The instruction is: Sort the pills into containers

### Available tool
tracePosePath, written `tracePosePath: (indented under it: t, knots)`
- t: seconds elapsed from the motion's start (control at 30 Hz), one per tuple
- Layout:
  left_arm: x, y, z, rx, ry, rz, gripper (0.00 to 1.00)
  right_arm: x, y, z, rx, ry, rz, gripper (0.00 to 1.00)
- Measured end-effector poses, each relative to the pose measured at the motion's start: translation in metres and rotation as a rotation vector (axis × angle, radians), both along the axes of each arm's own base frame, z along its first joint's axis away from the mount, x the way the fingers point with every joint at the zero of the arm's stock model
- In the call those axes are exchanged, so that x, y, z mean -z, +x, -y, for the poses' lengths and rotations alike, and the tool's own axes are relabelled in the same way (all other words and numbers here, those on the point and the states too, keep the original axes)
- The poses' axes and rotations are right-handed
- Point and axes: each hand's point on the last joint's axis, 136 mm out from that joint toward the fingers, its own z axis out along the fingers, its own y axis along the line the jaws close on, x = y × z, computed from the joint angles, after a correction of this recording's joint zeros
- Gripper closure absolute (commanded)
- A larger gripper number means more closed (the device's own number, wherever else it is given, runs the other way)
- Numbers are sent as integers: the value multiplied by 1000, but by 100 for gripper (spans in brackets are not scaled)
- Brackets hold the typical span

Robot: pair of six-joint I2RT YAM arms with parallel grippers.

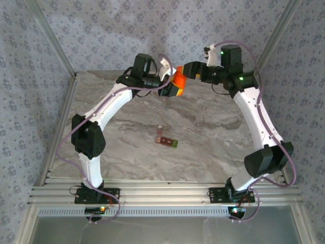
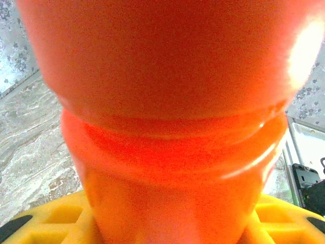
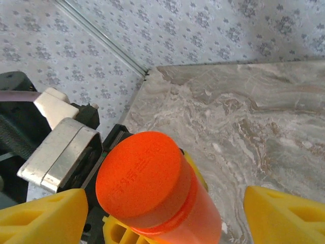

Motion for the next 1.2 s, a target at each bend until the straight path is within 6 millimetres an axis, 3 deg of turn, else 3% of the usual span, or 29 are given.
tracePosePath:
  t: [0.17, 0.33, 0.5, 0.93, 1.2]
  knots:
    - [-1, 0, 0, 0, -4, 5, 100, -5, -15, 16, -9, 50, 26, 14]
    - [-5, 0, 0, -2, -9, 2, 100, 4, -29, 21, -46, 96, 48, 13]
    - [-15, -2, 2, 11, -30, 0, 100, 16, -34, 10, -109, 115, 48, 12]
    - [-18, -11, 6, 39, -35, -46, 100, 24, -23, -13, -176, 116, 62, 12]
    - [-31, -16, 9, 58, -53, -34, 100, 23, -21, -20, -195, 116, 78, 16]
